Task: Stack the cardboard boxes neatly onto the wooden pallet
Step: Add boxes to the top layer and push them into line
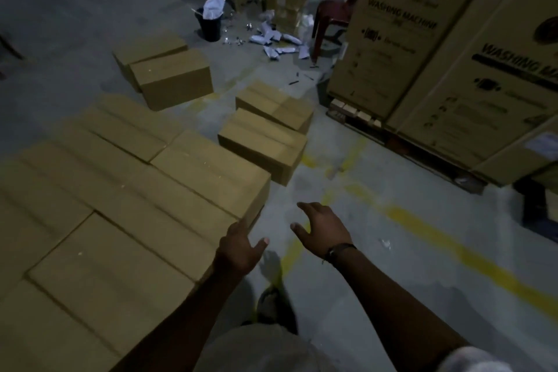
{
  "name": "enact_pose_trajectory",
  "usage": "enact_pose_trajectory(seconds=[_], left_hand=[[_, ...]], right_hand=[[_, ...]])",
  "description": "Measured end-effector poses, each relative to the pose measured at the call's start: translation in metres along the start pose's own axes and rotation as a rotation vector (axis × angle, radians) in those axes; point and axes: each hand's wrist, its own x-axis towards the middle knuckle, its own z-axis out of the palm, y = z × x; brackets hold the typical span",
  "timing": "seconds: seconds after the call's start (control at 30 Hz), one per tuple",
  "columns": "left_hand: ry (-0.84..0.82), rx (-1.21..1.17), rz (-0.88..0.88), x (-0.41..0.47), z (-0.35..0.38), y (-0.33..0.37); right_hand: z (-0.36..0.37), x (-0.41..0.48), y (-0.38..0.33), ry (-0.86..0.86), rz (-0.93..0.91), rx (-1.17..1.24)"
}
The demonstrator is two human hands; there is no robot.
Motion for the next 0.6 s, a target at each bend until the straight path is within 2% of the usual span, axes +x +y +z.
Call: enact_pose_trajectory(seconds=[0.17, 0.3, 0.6], left_hand=[[-0.047, -0.017, 0.086, 0.075, 0.001, 0.083], [0.005, -0.061, 0.069, 0.127, -0.002, 0.122], [0.139, -0.178, -0.147, 0.267, -0.014, 0.189]], right_hand=[[-0.051, 0.085, 0.056, 0.078, 0.113, 0.105], [-0.067, 0.155, 0.09, 0.061, 0.098, 0.149], [-0.103, 0.352, 0.157, -0.083, -0.055, 0.159]])
